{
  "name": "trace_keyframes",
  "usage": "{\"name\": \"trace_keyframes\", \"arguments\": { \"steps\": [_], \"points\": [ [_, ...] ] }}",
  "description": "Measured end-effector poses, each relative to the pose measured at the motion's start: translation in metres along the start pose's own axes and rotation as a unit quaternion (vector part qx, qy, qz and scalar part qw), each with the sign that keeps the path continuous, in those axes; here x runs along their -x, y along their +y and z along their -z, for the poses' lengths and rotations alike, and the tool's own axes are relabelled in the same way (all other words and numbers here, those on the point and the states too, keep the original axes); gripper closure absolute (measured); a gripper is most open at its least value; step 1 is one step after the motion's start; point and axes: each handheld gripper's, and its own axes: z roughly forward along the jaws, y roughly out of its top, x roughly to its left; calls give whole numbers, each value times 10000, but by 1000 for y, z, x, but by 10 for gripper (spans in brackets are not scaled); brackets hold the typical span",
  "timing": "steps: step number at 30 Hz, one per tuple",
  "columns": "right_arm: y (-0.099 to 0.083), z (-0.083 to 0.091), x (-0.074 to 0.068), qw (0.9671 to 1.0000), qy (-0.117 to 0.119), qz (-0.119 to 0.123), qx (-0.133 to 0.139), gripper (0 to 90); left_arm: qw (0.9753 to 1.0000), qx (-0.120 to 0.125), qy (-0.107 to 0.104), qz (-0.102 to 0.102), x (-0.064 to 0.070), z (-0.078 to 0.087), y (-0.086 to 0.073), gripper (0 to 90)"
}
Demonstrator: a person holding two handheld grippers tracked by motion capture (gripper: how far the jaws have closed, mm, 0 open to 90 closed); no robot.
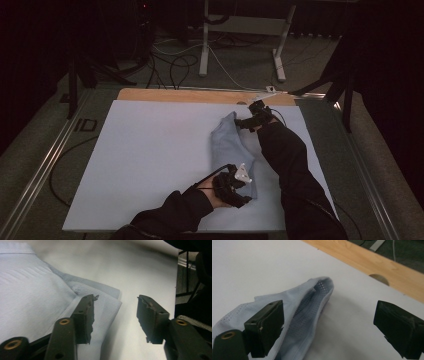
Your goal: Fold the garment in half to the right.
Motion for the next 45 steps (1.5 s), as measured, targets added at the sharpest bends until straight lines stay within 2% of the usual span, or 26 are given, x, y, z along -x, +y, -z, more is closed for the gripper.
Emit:
{"name": "trace_keyframes", "arguments": {
  "steps": [2, 3, 6, 7, 8, 9, 10, 11, 14, 15, 19, 22, 23, 27, 30, 33, 36, 37, 38, 39, 40, 42, 43, 45],
  "points": [
    [1, 5, -1, 10000, -36, 12, 56, 97, 10000, 73, -22, 36, -2, 4, -2, 433],
    [2, 8, -2, 9999, 70, -10, 116, 97, 9999, 104, 11, 47, -3, 9, -4, 420],
    [3, 10, -5, 9998, 159, 5, 154, 97, 9999, 134, 30, 101, -6, 15, -7, 362],
    [3, 9, -10, 9995, 276, 38, 137, 97, 9994, 240, 74, 226, -10, 21, -11, 334],
    [3, 9, -10, 9995, 276, 38, 137, 97, 9994, 240, 74, 226, -10, 21, -11, 325],
    [3, 6, -15, 9994, 291, 118, 115, 96, 9990, 353, -7, 266, -14, 27, -16, 277],
    [4, 4, -16, 9994, 296, 132, 107, 97, 9990, 353, -7, 266, -14, 27, -16, 250],
    [4, 3, -17, 9994, 327, 118, 87, 96, 9980, 504, 61, 378, -18, 35, -21, 248],
    [5, 0, -19, 9994, 316, 125, 72, 95, 9974, 589, 94, 417, -22, 41, -27, 166],
    [6, -4, -20, 9994, 308, 117, 60, 93, 9971, 620, 225, 369, -24, 46, -32, 149],
    [6, -12, -17, 9990, 419, -122, 77, 93, 9953, 786, 328, 465, -31, 53, -42, 11],
    [4, -19, -14, 9987, 464, -219, -7, 94, 9925, 984, 533, 494, -37, 61, -53, 9],
    [3, -22, -14, 9986, 468, -243, -47, 94, 9912, 1042, 584, 565, -41, 67, -59, 8],
    [-2, -31, -11, 9982, 481, -306, -189, 108, 9912, 1000, 688, 527, -45, 74, -68, 8],
    [-5, -37, -10, 9974, 550, -338, -317, 143, 9925, 905, 654, 490, -49, 79, -81, 5],
    [-8, -42, -9, 9965, 635, -357, -398, 152, 9928, 863, 645, 523, -53, 81, -90, 5],
    [-10, -45, -10, 9954, 736, -345, -515, 246, 9928, 867, 624, 550, -54, 82, -96, 5],
    [-10, -45, -10, 9954, 736, -345, -515, 246, 9928, 839, 641, 561, -55, 83, -100, 5],
    [-12, -44, -11, 9955, 730, -288, -533, 388, 9925, 819, 670, 607, -57, 85, -106, 5],
    [-12, -44, -11, 9955, 730, -288, -533, 388, 9925, 819, 670, 607, -57, 85, -106, 5],
    [-12, -43, -13, 9959, 674, -196, -574, 434, 9921, 824, 696, 644, -57, 87, -110, 5],
    [-12, -42, -14, 9954, 703, -168, -634, 513, 9912, 818, 765, 709, -61, 93, -121, 5],
    [-13, -43, -14, 9954, 686, -83, -666, 563, 9912, 818, 765, 709, -61, 93, -121, 5],
    [-12, -43, -17, 9951, 623, 55, -761, 681, 9900, 820, 874, 745, -62, 99, -131, 5]
  ]
}}
